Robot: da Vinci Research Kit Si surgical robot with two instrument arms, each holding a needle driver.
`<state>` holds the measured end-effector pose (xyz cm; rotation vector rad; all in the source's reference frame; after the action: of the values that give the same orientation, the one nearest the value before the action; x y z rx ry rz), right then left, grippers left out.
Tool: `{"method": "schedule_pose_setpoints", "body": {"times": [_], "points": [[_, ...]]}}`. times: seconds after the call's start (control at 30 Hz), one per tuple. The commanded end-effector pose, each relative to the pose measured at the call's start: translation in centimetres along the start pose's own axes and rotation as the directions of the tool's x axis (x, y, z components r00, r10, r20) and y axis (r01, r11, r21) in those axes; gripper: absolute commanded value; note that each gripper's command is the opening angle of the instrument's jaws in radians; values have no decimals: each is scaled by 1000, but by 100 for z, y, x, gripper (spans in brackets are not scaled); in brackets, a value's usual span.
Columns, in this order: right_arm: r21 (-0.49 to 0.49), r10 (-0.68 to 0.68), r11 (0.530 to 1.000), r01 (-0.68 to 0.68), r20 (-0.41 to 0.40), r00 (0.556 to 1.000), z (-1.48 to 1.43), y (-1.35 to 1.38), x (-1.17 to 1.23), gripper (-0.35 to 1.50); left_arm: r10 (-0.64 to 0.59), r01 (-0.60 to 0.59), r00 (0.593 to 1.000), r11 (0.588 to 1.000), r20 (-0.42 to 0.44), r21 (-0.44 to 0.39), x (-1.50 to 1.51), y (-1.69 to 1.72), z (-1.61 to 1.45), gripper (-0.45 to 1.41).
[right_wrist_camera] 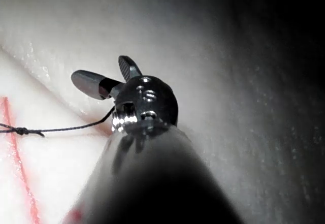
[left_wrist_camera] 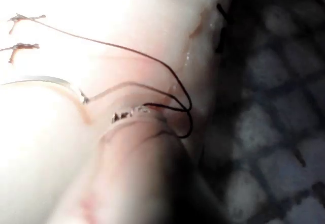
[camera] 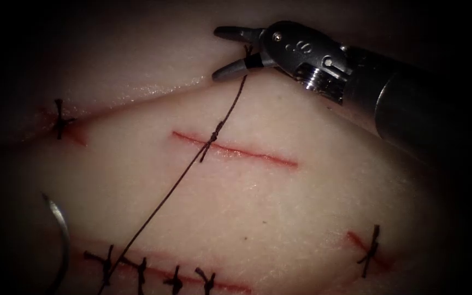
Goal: Wound Closure
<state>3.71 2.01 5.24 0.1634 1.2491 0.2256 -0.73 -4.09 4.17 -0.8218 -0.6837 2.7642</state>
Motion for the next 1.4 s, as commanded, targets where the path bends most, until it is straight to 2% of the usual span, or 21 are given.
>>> {"method": "schedule_pose_setpoints", "body": {"times": [0.03, 0.07, 0.2, 0.23, 0.37, 0.5, 0.57, 0.63, 0.67, 0.7, 0.8, 0.83, 0.93, 1.07, 1.17, 1.2, 1.23, 1.27, 1.3, 1.33, 1.4], "points": [[-6, -7, 1000, 7, -13, 1000, 2, -3, 3, 138, 3, -3, 1000, 999, -14, 33, -2, -3, -2, -45], [-17, -9, 1000, 8, -28, 1000, -7, -8, 8, 136, 14, -9, 999, 995, -49, 102, 12, -25, -21, -45], [-54, -25, 998, 23, -34, 999, -23, -20, 17, 136, 11, 16, 990, 982, -139, 189, 38, -55, -48, -45], [-77, -32, 997, 29, -36, 999, -31, -28, 22, 135, -3, 47, 981, 974, -195, 223, 52, -67, -60, -45], [-102, -50, 994, 48, -20, 999, -41, -46, 33, 133, 28, 70, 955, 945, -294, 318, 77, -88, -77, -45], [-155, -79, 985, 72, -40, 996, -42, -62, 41, 133, 44, 133, 912, 909, -408, 394, 97, -111, -92, -45], [-189, -90, 979, 78, -57, 994, -35, -76, 38, 126, 64, 179, 877, 876, -477, 448, 115, -138, -109, -45], [-194, -95, 978, 82, -58, 994, -32, -79, 35, 123, 65, 186, 874, 871, -482, 454, 118, -143, -112, -45], [-215, -104, 973, 89, -59, 993, -23, -84, 28, 113, 80, 186, 874, 856, -480, 482, 127, -159, -119, -45], [-215, -104, 973, 89, -59, 993, -23, -84, 28, 113, 80, 186, 874, 856, -480, 482, 127, -159, -119, -45], [-211, -130, 971, 111, -80, 988, -9, -91, 19, 93, 85, 214, 858, 838, -507, 502, 135, -178, -123, -45], [-211, -133, 971, 112, -87, 987, -3, -96, 16, 86, 80, 256, 845, 808, -529, 531, 138, -190, -125, -45], [-200, -133, 974, 111, -100, 986, 5, -102, 13, 83, 74, 324, 835, 735, -545, 596, 144, -205, -123, -45], [-170, -143, 977, 125, -99, 985, 12, -109, 12, 78, 75, 387, 816, 664, -573, 640, 154, -223, -107, -45], [-131, -151, 982, 137, -104, 983, 17, -114, 12, 69, 60, 427, 817, 606, -573, 671, 162, -238, -92, -45], [-131, -151, 982, 137, -104, 983, 17, -114, 12, 69, 60, 427, 817, 606, -573, 671, 162, -238, -92, -45], [-98, -157, 984, 147, -108, 982, 21, -118, 12, 54, 51, 441, 819, 581, -571, 684, 168, -249, -80, -45], [-98, -157, 984, 147, -108, 982, 21, -118, 12, 54, 51, 441, 819, 581, -571, 684, 168, -249, -80, -45], [-70, -161, 986, 154, -113, 980, 23, -122, 13, 34, 47, 444, 821, 573, -569, 689, 170, -254, -75, -45], [-46, -167, 986, 162, -125, 978, 26, -126, 14, 4, 39, 452, 825, 555, -564, 699, 176, -264, -62, -45], [-26, -172, 985, 170, -147, 974, 30, -130, 17, -13, 37, 458, 826, 537, -562, 708, 182, -277, -44, -45]]}}
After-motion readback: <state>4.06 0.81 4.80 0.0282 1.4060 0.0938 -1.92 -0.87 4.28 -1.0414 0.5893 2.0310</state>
